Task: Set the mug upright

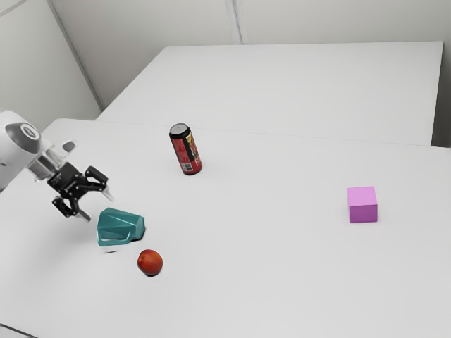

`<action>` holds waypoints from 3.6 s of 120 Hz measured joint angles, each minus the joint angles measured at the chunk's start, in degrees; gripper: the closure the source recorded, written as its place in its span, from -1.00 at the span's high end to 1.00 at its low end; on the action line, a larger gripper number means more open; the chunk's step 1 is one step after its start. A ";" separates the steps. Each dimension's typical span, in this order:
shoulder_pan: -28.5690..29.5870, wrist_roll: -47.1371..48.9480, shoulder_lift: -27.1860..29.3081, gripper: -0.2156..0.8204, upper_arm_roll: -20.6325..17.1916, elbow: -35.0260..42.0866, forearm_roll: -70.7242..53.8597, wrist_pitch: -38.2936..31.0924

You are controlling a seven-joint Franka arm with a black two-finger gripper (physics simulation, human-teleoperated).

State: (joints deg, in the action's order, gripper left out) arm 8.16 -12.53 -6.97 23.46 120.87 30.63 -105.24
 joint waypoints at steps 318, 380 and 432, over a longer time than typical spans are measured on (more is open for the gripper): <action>-8.29 -11.79 -4.33 -0.93 0.69 -4.29 10.69 2.88; -20.14 -6.14 -1.86 -0.93 0.79 -4.32 -0.38 -10.52; -25.44 0.83 -1.97 -0.92 0.86 -4.51 -10.14 -17.99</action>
State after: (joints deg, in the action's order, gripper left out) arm -17.28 -11.71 -8.94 24.33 116.36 20.49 -123.23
